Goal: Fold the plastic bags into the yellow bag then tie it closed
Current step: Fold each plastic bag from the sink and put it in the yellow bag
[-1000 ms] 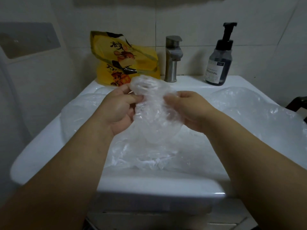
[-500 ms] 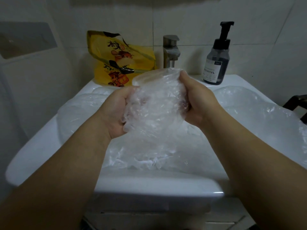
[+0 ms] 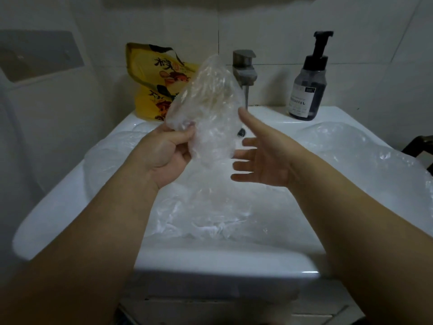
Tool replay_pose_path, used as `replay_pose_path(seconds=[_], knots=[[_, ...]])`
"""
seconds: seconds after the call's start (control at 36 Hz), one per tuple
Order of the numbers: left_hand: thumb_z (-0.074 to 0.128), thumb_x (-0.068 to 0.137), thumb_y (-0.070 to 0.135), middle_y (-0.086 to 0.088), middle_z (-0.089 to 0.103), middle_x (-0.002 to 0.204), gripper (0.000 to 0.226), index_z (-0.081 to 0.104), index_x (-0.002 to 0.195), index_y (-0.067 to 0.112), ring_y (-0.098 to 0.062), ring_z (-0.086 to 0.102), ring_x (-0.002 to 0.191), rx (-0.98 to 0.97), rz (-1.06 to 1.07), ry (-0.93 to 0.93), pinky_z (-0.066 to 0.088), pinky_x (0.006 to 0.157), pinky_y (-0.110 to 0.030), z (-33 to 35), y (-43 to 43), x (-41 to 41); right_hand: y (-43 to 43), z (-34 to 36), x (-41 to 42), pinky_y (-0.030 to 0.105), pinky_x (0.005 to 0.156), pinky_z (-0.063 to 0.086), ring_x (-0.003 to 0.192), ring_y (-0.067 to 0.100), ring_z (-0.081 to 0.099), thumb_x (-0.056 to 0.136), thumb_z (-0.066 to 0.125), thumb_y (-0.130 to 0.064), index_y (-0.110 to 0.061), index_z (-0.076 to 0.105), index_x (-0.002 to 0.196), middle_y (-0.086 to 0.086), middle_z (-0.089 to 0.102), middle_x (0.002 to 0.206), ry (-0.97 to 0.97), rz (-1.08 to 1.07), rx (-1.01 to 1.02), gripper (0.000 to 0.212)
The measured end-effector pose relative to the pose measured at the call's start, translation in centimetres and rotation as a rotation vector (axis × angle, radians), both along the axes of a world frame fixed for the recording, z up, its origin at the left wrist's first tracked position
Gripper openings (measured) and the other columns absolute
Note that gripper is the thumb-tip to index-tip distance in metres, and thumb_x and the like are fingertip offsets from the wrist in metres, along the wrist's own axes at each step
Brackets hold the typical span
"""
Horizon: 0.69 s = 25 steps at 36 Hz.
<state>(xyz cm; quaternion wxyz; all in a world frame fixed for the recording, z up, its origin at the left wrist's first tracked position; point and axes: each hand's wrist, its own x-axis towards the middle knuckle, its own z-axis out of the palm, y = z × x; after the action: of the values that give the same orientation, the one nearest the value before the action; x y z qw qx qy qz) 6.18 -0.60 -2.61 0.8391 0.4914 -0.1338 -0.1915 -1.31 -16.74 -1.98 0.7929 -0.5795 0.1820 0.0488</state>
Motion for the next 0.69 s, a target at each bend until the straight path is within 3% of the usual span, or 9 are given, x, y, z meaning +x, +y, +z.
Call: replay_pose_path(seconds=[0.08, 0.19, 0.31, 0.42, 0.47, 0.56, 0.64, 0.69], knots=[[0.045, 0.091, -0.011, -0.011, 0.068, 0.115, 0.035, 0.06, 0.115, 0.009, -0.02, 0.068, 0.101, -0.023, -0.052, -0.024, 0.058, 0.082, -0.028, 0.0, -0.2, -0.5, 0.7, 0.0, 0.1, 0.041, 0.083, 0.057, 0.101, 0.03, 0.062, 0.085, 0.066, -0.039, -0.005, 0.052, 0.127, 0.013, 0.065, 0.113, -0.056, -0.022, -0.024, 0.055], [0.055, 0.075, -0.008, -0.01, 0.07, 0.111, 0.041, 0.062, 0.111, 0.009, -0.021, 0.069, 0.102, -0.048, -0.105, -0.004, 0.058, 0.083, -0.03, 0.1, -0.2, -0.8, 0.8, 0.1, 0.2, 0.032, 0.072, 0.06, 0.1, 0.028, 0.066, 0.091, 0.061, -0.016, -0.003, 0.06, 0.112, 0.017, 0.067, 0.113, -0.168, -0.082, 0.012, 0.024], [0.063, 0.071, 0.014, -0.014, 0.068, 0.116, 0.036, 0.064, 0.107, 0.008, -0.029, 0.06, 0.118, -0.028, -0.111, 0.051, 0.051, 0.097, -0.04, 0.5, -0.3, -1.1, 1.1, 0.3, 0.2, 0.032, 0.076, 0.059, 0.094, 0.027, 0.068, 0.094, 0.052, -0.003, 0.003, 0.06, 0.112, 0.019, 0.067, 0.112, -0.254, -0.108, 0.086, 0.02], [0.057, 0.093, 0.028, -0.009, 0.071, 0.113, 0.036, 0.059, 0.126, 0.016, -0.025, 0.068, 0.104, -0.073, -0.027, 0.16, 0.058, 0.084, -0.038, 0.7, -0.1, -0.8, 1.1, 0.5, 0.0, 0.034, 0.082, 0.058, 0.082, 0.021, 0.068, 0.095, 0.046, 0.004, 0.001, 0.058, 0.107, 0.015, 0.067, 0.099, -0.313, -0.122, 0.149, 0.018], [0.054, 0.097, 0.025, -0.009, 0.072, 0.11, 0.035, 0.058, 0.13, 0.015, -0.023, 0.07, 0.1, -0.108, 0.0, 0.202, 0.058, 0.083, -0.037, 0.7, 0.2, -0.3, 1.1, 0.6, -0.1, 0.036, 0.088, 0.055, 0.069, 0.016, 0.068, 0.097, 0.043, 0.001, 0.0, 0.055, 0.114, 0.01, 0.067, 0.083, -0.321, -0.124, 0.22, 0.021], [0.055, 0.095, 0.016, -0.011, 0.072, 0.11, 0.035, 0.059, 0.129, 0.011, -0.023, 0.071, 0.097, -0.192, -0.002, 0.231, 0.059, 0.083, -0.04, 0.7, 0.7, 0.1, 0.7, 0.7, -0.1, 0.041, 0.084, 0.056, 0.065, 0.022, 0.068, 0.1, 0.039, -0.005, 0.0, 0.052, 0.12, 0.013, 0.066, 0.079, -0.304, -0.167, 0.447, 0.024], [0.054, 0.093, 0.009, -0.009, 0.072, 0.11, 0.032, 0.061, 0.125, 0.009, -0.022, 0.07, 0.1, -0.221, -0.021, 0.206, 0.055, 0.091, -0.039, 0.7, 0.7, -0.1, 0.5, 1.1, -0.1, 0.044, 0.09, 0.05, 0.045, 0.018, 0.059, 0.101, 0.033, -0.004, 0.004, 0.053, 0.104, 0.011, 0.059, 0.055, -0.333, -0.218, 0.652, 0.021], [0.052, 0.093, 0.006, -0.007, 0.074, 0.103, 0.024, 0.065, 0.113, 0.009, -0.019, 0.07, 0.099, -0.221, -0.016, 0.207, 0.051, 0.097, -0.038, 0.6, 0.5, -0.1, 0.2, 1.3, 0.0, 0.039, 0.074, 0.053, 0.048, 0.019, 0.061, 0.101, 0.033, -0.001, 0.003, 0.054, 0.094, 0.015, 0.063, 0.064, -0.347, -0.274, 0.735, 0.022]])
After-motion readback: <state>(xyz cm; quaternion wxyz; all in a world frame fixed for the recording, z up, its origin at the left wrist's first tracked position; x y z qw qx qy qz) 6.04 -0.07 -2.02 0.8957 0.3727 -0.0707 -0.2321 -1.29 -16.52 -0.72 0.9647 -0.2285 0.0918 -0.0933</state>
